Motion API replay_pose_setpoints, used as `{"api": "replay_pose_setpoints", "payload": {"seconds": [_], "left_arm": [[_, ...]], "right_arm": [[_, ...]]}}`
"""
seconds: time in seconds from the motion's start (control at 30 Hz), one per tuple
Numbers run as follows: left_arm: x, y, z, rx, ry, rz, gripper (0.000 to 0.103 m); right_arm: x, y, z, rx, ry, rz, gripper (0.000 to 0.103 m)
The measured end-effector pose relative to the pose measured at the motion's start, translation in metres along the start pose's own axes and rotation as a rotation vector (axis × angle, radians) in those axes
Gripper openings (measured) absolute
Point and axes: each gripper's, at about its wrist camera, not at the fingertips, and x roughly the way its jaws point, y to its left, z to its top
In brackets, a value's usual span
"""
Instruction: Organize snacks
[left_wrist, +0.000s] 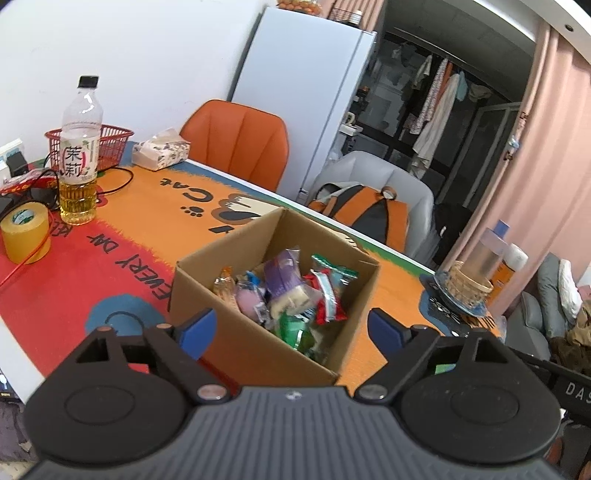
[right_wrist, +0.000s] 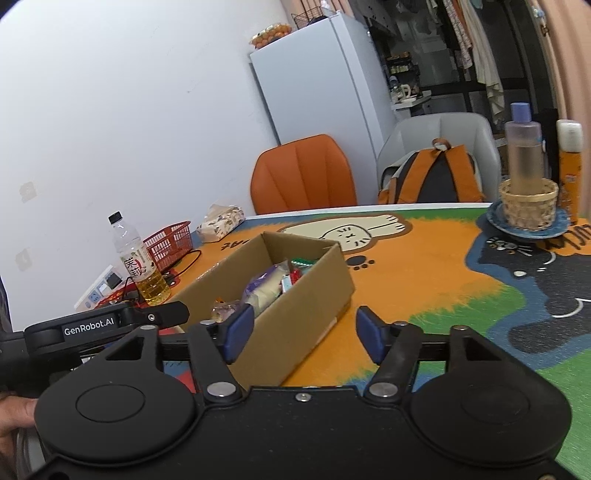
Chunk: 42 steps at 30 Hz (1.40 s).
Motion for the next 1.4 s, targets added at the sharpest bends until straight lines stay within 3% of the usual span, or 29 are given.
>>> {"api": "replay_pose_setpoints", "payload": {"seconds": [0.17, 0.3, 0.4, 0.73, 1.4], "left_arm": [[-0.011, -0.013, -0.003, 0.044, -0.004, -0.018, 0.095], [-0.021, -0.023, -0.006, 0.077, -0.001, -0.048, 0.097], [-0.027, -0.027, -0.007, 0.098, 0.003, -0.07, 0.097], [-0.052, -0.038, -0.013, 0.146, 0.003, -0.138, 0.102], [-0.115, -0.057, -0.016, 0.275, -0.033, -0.171, 0.103]], "right_arm": [[-0.02, -0.006, -0.002, 0.005, -0.022, -0.021, 0.076], [-0.037, -0.009, -0.003, 0.008, -0.043, -0.034, 0.095], [-0.048, -0.011, -0.003, 0.013, -0.056, -0.04, 0.103], [-0.083, -0.015, -0.009, 0.023, -0.051, -0.087, 0.103], [-0.153, 0.011, -0.01, -0.07, -0.075, -0.117, 0.103]]}}
